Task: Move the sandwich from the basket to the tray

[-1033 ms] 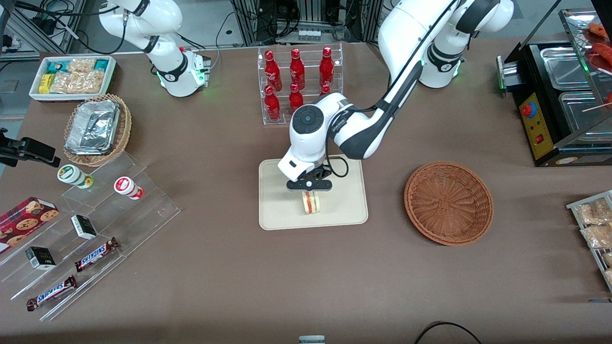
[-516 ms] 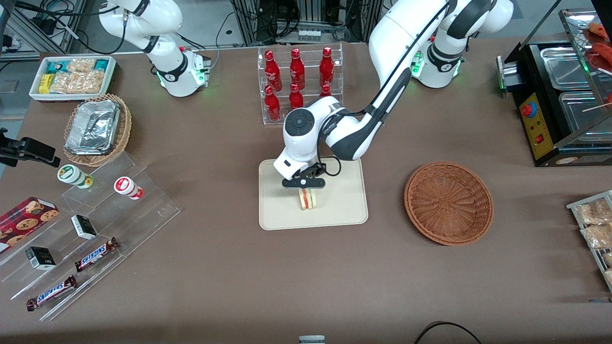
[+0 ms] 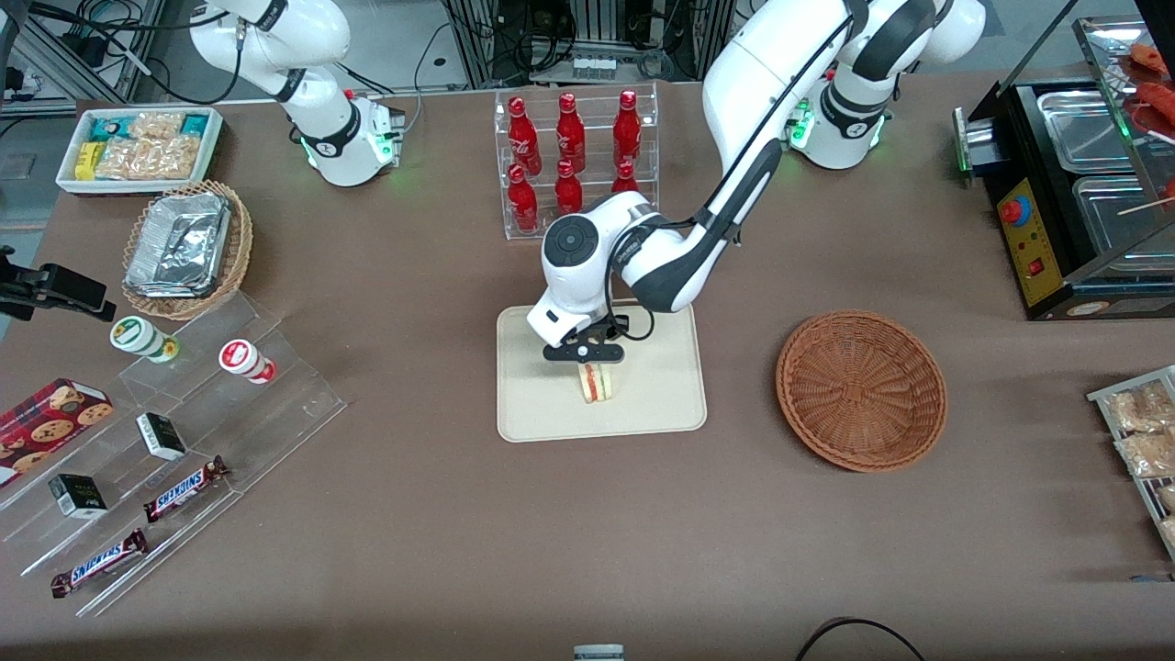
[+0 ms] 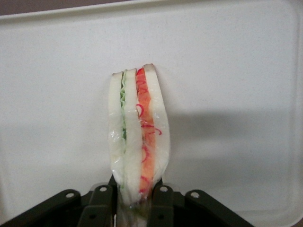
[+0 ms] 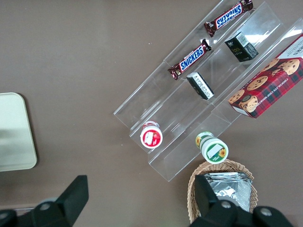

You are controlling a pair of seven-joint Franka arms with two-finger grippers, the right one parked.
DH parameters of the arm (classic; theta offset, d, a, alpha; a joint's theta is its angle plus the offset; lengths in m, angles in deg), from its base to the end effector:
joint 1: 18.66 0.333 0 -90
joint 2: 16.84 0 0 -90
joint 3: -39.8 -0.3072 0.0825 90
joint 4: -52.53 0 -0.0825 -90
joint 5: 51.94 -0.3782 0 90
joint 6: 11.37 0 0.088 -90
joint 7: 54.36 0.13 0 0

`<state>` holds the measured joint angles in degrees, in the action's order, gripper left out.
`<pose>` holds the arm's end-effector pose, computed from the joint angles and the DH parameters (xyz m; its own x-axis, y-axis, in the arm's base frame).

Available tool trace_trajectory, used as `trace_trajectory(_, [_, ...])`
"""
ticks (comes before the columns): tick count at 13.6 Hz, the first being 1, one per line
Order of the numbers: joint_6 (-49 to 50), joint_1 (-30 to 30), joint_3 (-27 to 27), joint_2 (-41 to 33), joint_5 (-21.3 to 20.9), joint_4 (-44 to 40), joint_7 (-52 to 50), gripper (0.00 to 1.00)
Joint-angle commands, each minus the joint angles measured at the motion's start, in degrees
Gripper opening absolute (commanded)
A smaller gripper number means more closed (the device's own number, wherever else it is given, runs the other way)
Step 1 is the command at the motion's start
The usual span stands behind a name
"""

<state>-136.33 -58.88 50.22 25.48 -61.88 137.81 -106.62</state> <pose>0.4658 -0.5243 0.2115 0.9996 -0.0290 -0.0066 -0.0292 -0.9989 -0.0357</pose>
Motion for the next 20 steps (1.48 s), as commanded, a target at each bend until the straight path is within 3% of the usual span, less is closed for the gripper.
trace_trajectory(1, [0.6,-0.8,-0.7,-0.8,-1.2,-0.6,-1.7,1.00])
trace_trajectory(8, [8.3,1.1,-1.2,-12.4,-0.7,-1.3,-5.6,1.00])
trace_trajectory(13, [18.4,7.5,-1.5,-23.1,-0.8,-0.8,-5.2,1.00])
trace_trajectory(16, [22.1,13.1,-1.5,-28.1,-0.1,-0.4,3.1,1.00])
trace_trajectory(20, [29.7,21.6,-1.5,-34.7,5.8,-0.5,17.5,1.00])
